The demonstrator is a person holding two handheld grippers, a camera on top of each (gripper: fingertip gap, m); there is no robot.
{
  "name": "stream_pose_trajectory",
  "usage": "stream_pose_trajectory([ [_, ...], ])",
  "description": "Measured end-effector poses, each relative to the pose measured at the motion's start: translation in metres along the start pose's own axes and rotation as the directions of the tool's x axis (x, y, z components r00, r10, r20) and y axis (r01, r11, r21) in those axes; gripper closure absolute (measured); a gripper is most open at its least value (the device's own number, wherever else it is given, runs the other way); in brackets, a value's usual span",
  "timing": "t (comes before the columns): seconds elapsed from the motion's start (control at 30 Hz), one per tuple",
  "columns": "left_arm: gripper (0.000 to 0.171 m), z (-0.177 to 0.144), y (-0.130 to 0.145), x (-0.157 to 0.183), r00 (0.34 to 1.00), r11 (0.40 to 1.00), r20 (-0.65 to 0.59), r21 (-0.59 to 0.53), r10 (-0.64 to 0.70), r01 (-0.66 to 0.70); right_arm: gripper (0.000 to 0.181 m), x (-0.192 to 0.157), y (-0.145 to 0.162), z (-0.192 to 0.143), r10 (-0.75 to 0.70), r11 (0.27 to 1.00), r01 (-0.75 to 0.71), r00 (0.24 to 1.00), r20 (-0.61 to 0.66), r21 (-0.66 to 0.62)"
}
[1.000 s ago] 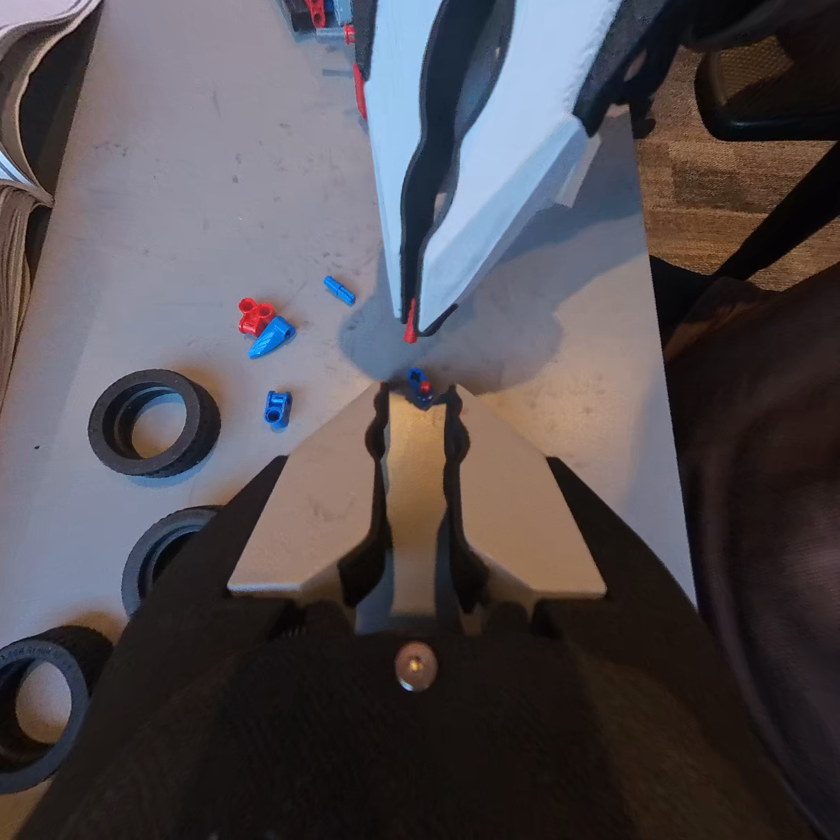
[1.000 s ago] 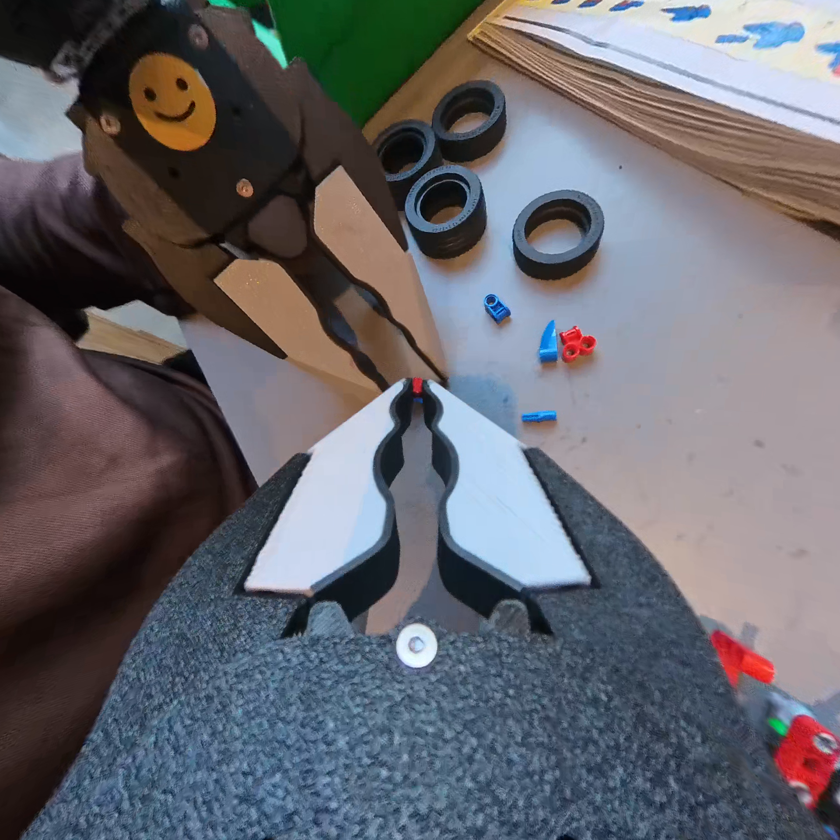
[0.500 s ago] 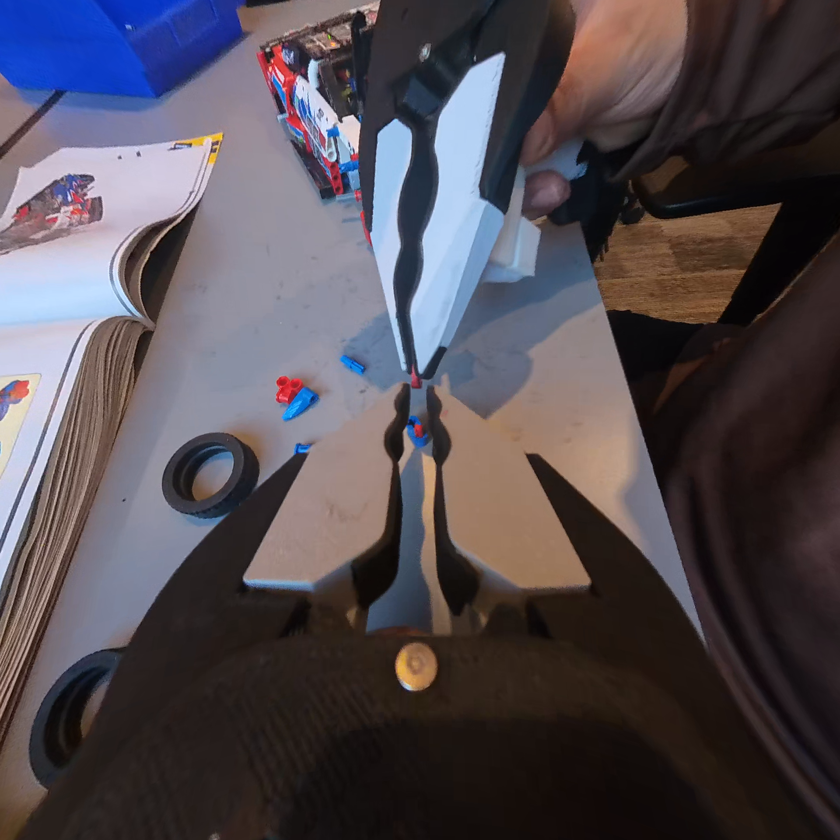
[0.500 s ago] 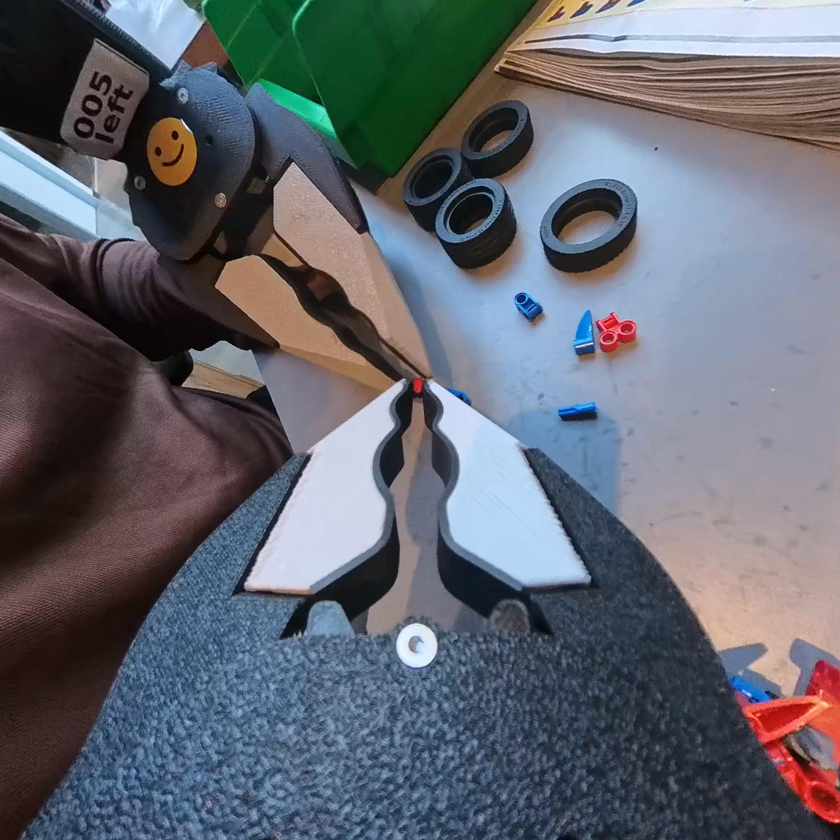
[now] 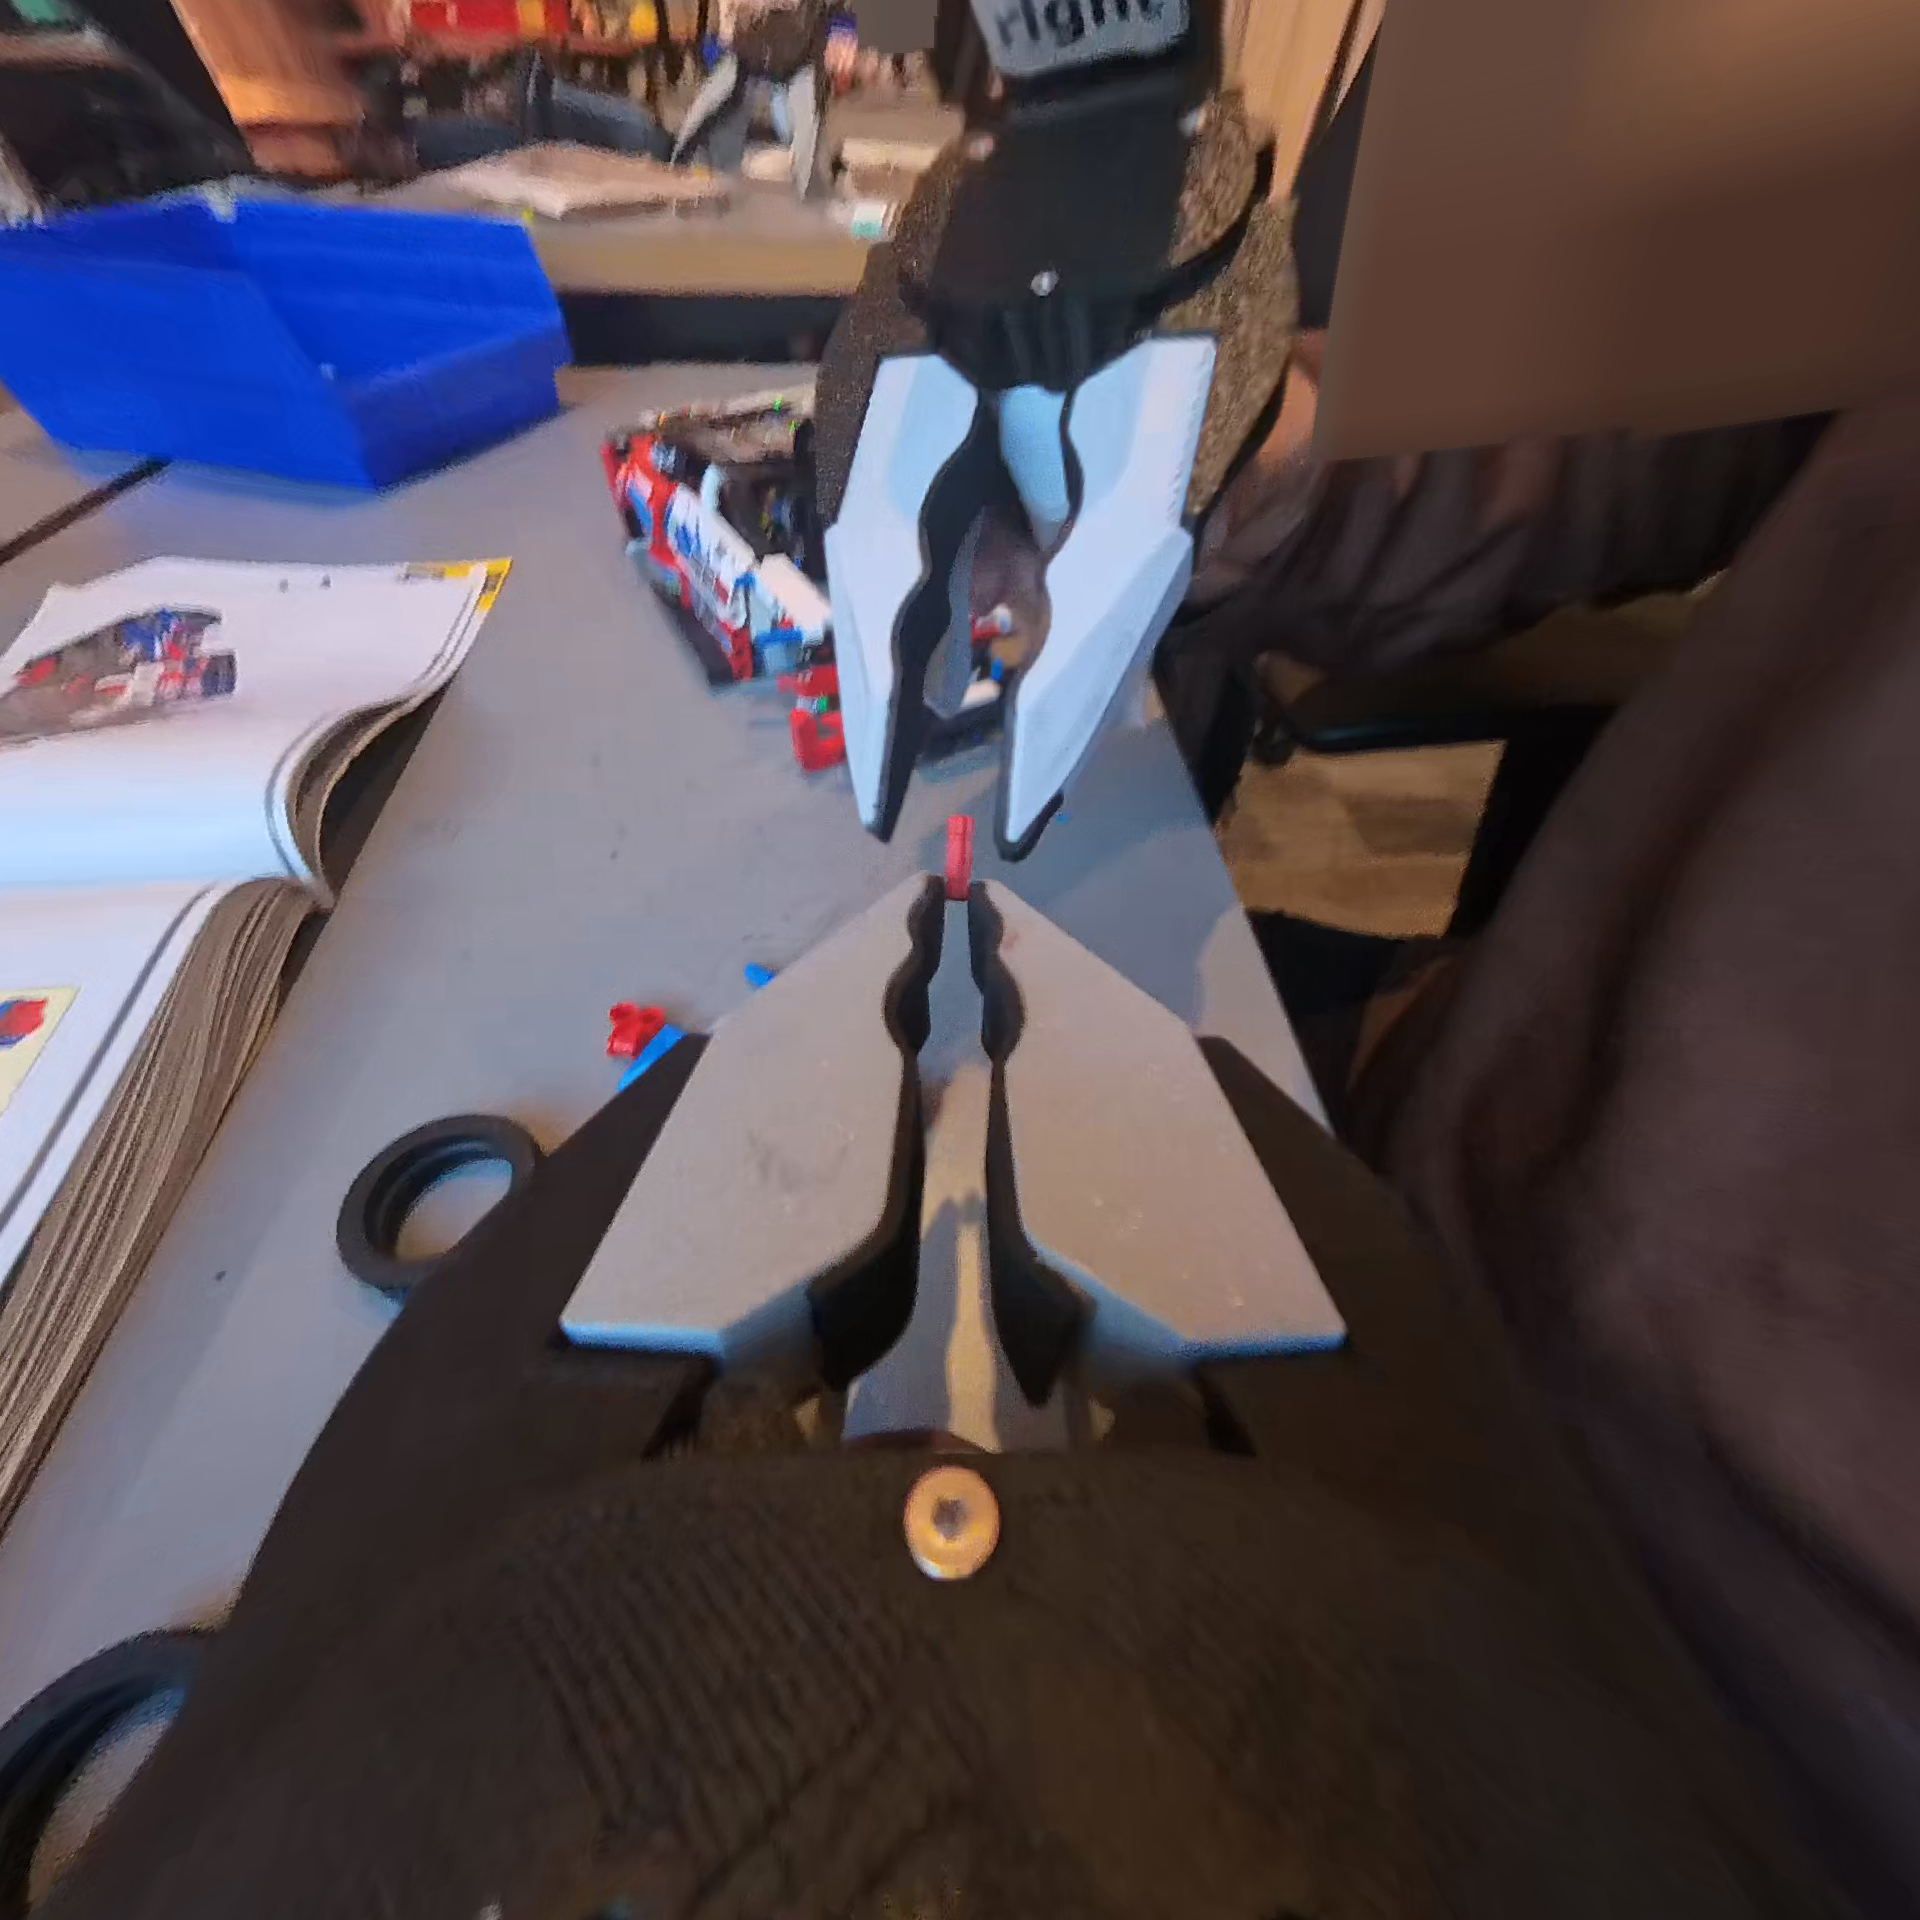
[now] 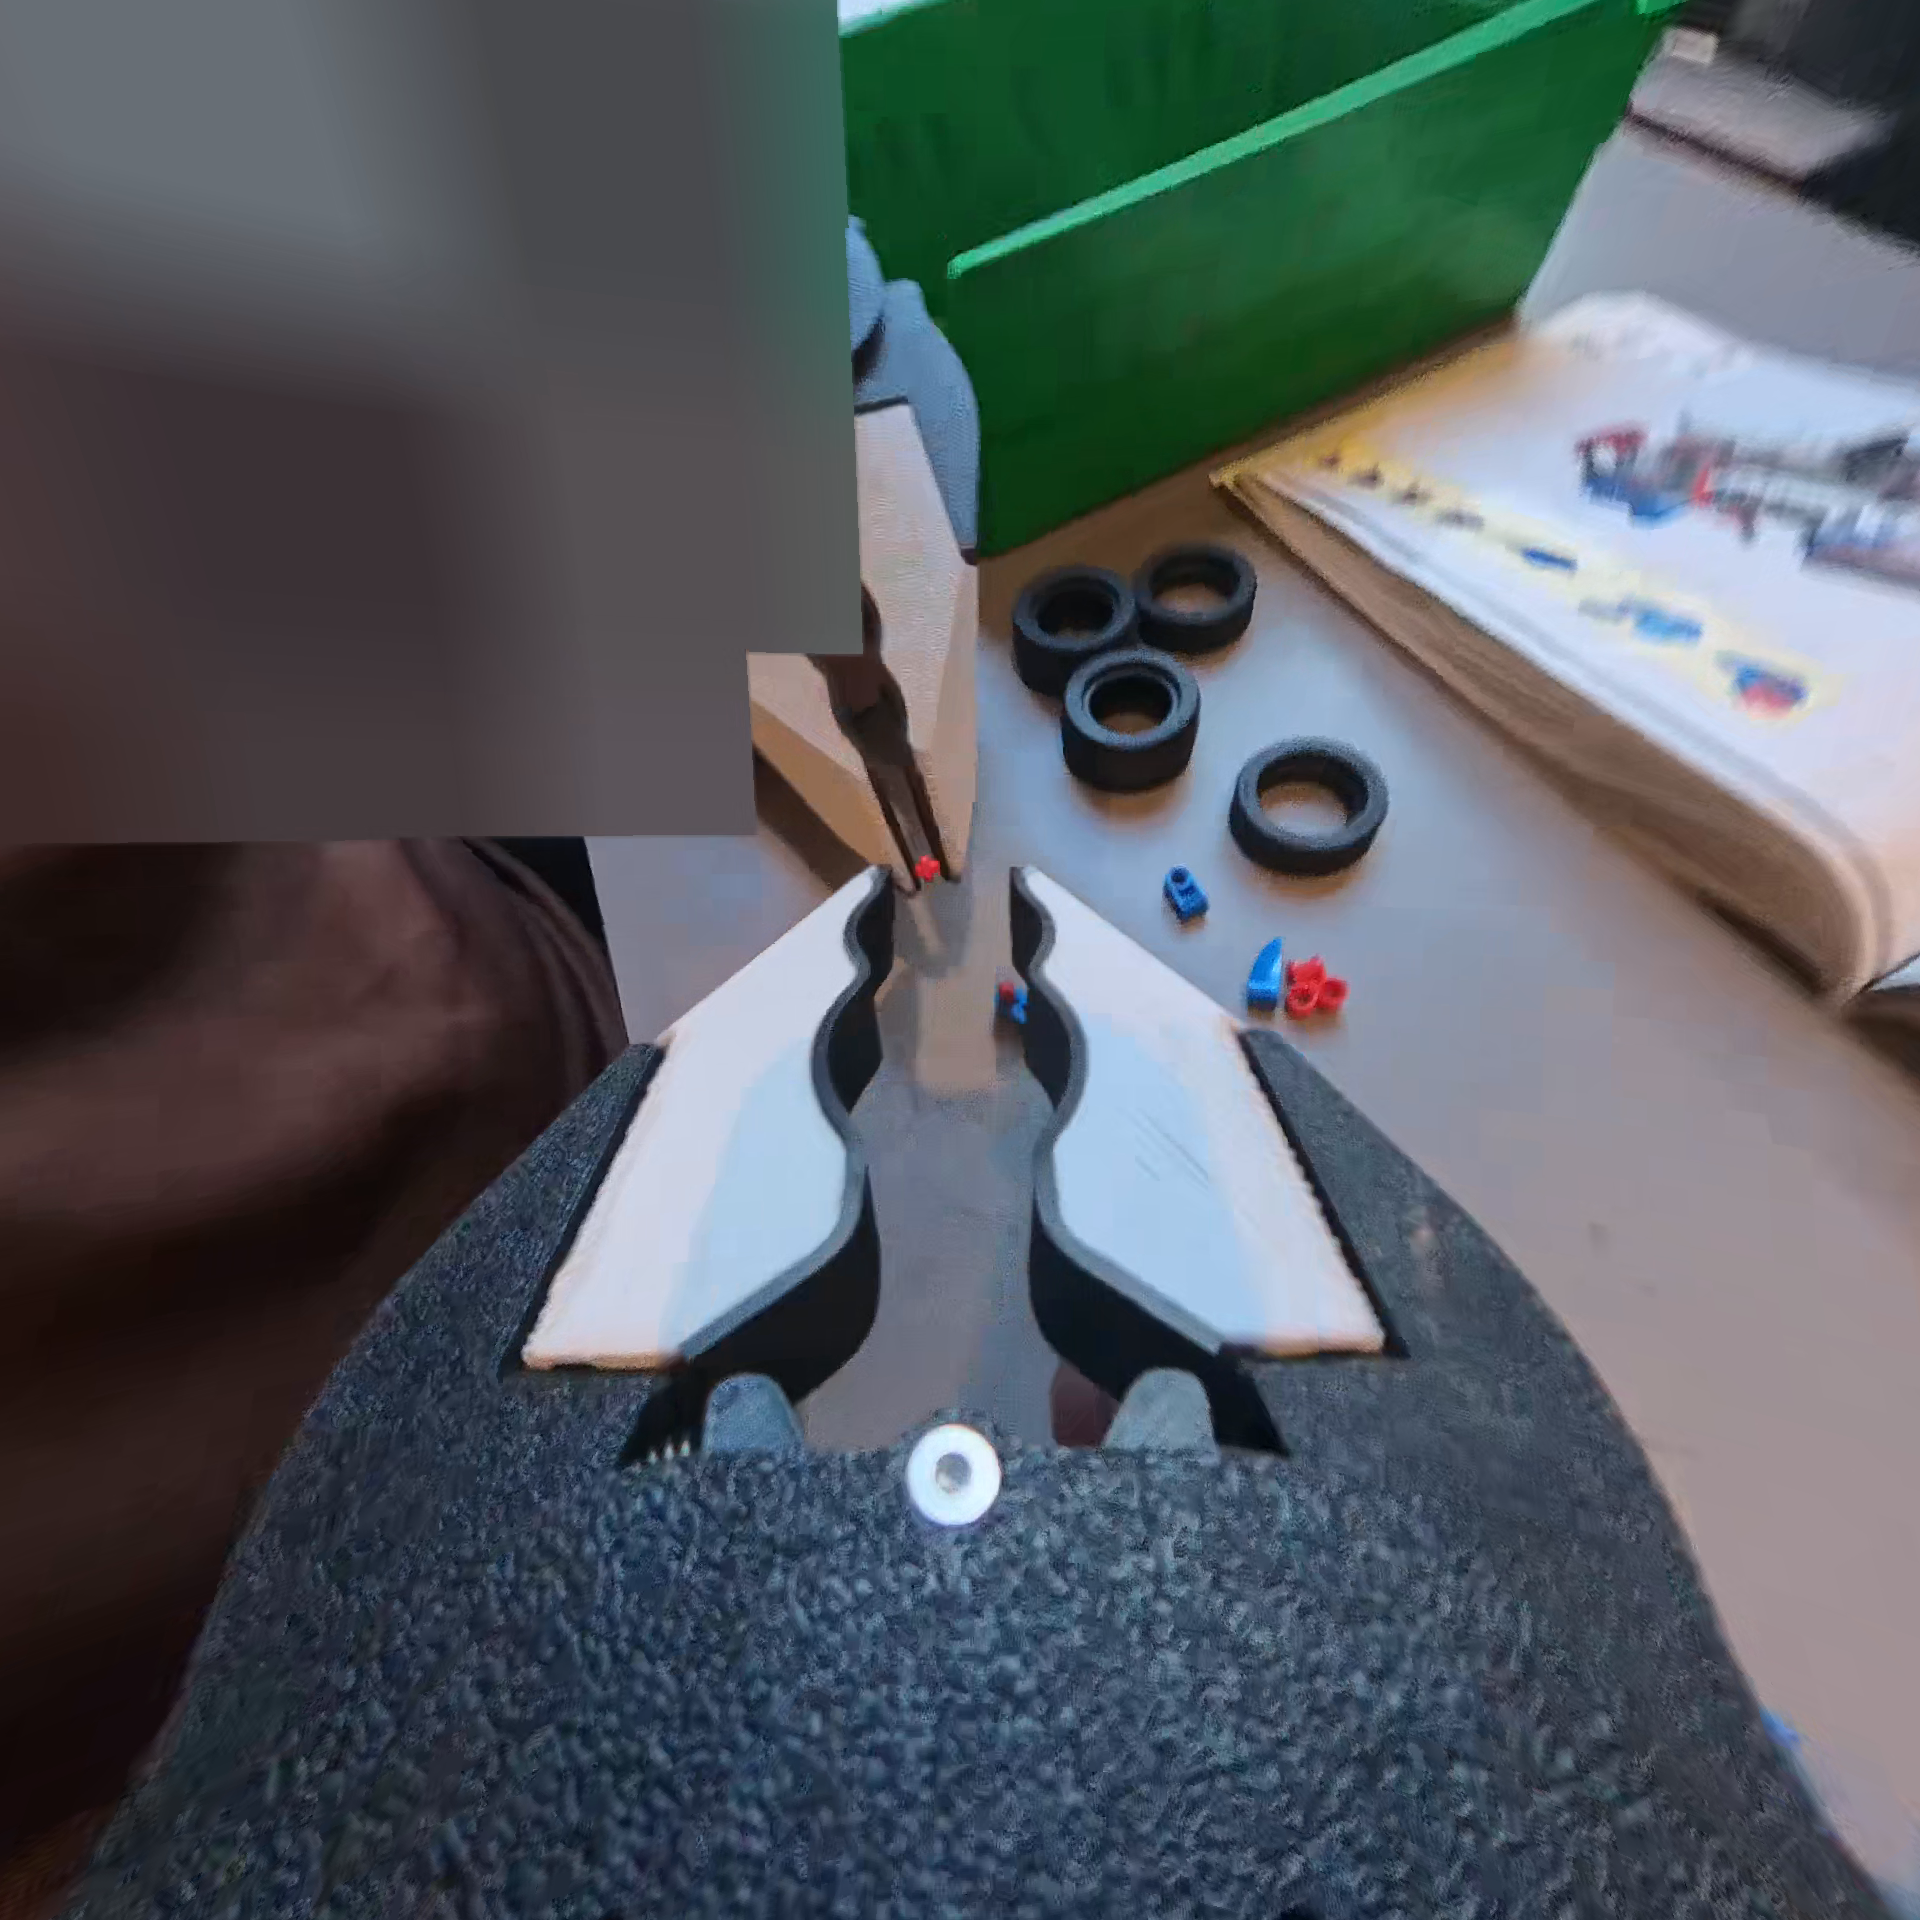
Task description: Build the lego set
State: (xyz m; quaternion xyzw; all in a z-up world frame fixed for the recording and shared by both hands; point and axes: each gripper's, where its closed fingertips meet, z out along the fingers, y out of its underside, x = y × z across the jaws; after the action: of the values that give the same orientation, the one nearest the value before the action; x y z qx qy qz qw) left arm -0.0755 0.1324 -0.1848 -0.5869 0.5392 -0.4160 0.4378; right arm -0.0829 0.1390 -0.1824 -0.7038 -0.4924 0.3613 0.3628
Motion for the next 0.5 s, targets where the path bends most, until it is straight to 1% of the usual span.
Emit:
stream_pose_trajectory([
  [0.1,0.170,-0.006,-0.014,0.005,0.999,0.996,-0.032,0.090,0.013,-0.010,0.166,-0.010,-0.014,-0.007,-0.124,0.992,0.123,0.992,0.010,0.018],
  [0.2,0.170,-0.010,-0.022,0.006,0.999,0.988,-0.038,0.150,0.036,-0.030,0.165,-0.016,-0.019,-0.008,-0.185,0.983,0.185,0.982,0.019,0.002],
  [0.23,0.170,-0.011,-0.023,0.006,0.998,0.986,-0.034,0.161,0.043,-0.037,0.165,-0.017,-0.021,-0.008,-0.199,0.980,0.199,0.980,0.014,0.002],
  [0.37,0.170,-0.012,-0.027,0.007,0.996,0.978,-0.017,0.191,0.087,-0.082,0.178,-0.018,-0.027,-0.011,-0.268,0.964,0.268,0.963,-0.023,-0.001],
  [0.5,0.170,-0.011,-0.027,0.009,0.995,0.976,-0.018,0.198,0.100,-0.094,0.178,-0.020,-0.027,-0.012,-0.281,0.960,0.281,0.959,-0.021,-0.019],
])
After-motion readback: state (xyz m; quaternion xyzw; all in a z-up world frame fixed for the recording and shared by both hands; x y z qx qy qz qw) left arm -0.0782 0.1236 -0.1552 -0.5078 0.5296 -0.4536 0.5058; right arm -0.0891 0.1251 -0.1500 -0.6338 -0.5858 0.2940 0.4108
